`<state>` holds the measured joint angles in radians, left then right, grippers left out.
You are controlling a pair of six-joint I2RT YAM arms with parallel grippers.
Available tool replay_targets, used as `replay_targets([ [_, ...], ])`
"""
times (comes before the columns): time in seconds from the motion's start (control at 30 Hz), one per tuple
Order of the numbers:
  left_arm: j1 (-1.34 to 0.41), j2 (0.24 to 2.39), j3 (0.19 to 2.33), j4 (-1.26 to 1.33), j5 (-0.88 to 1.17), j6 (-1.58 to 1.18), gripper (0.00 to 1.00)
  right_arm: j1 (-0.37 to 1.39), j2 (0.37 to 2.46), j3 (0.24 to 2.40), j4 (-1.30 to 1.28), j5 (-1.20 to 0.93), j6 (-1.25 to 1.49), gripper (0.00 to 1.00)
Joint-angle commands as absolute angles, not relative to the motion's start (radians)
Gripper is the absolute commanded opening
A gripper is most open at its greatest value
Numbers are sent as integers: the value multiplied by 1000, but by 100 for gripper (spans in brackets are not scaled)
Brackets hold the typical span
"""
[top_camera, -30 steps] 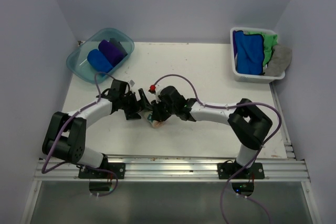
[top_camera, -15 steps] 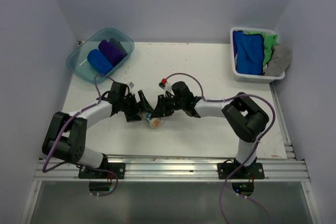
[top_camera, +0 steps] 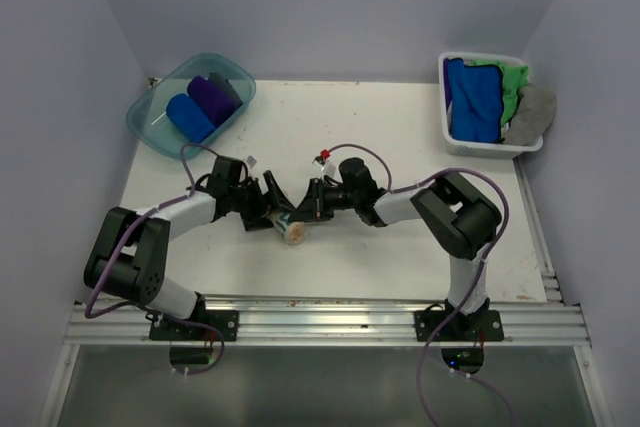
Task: Roll the towels
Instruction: Roll the towel, then place the rolled towel into the container
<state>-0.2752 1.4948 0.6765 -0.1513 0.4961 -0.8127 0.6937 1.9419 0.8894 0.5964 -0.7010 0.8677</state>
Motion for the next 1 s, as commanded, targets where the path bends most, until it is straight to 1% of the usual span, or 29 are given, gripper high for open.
replay_targets([
  [0.0,-281,1508,687,-107,517,-830,92,684,1968,874,687,-730,931,11],
  [0.17,-296,1520,680,-89,511,-854,93,681,1990,868,748,-738,979,11],
  [0.3,-302,1509,661,-57,482,-900,87,675,2037,854,857,-755,1052,11],
  [0.37,-305,1503,647,-40,466,-925,86,673,2054,845,937,-767,1104,11],
  [0.47,-307,1506,649,-26,459,-933,86,670,2086,836,1014,-773,1160,11],
  [0.57,-307,1519,650,-17,459,-936,85,672,2095,836,1031,-773,1173,11],
  [0.63,-308,1526,649,-17,454,-939,82,672,2092,835,1025,-773,1170,11],
  [0.67,-311,1531,650,-17,453,-943,77,672,2091,834,1025,-773,1170,11],
  [0.73,-314,1535,652,-17,449,-948,70,670,2089,833,1016,-767,1161,15],
  [0.77,-318,1534,652,-17,442,-953,64,670,2080,833,988,-764,1152,17],
  [0.83,-319,1528,658,-37,416,-957,59,670,2066,836,930,-744,1100,24],
  [0.87,-319,1514,664,-52,404,-962,57,670,2039,841,838,-729,1074,27],
  [0.9,-319,1506,675,-83,390,-962,56,670,2023,845,775,-710,1046,36],
  [0.97,-319,1493,695,-118,353,-959,55,670,1993,868,610,-661,965,47],
])
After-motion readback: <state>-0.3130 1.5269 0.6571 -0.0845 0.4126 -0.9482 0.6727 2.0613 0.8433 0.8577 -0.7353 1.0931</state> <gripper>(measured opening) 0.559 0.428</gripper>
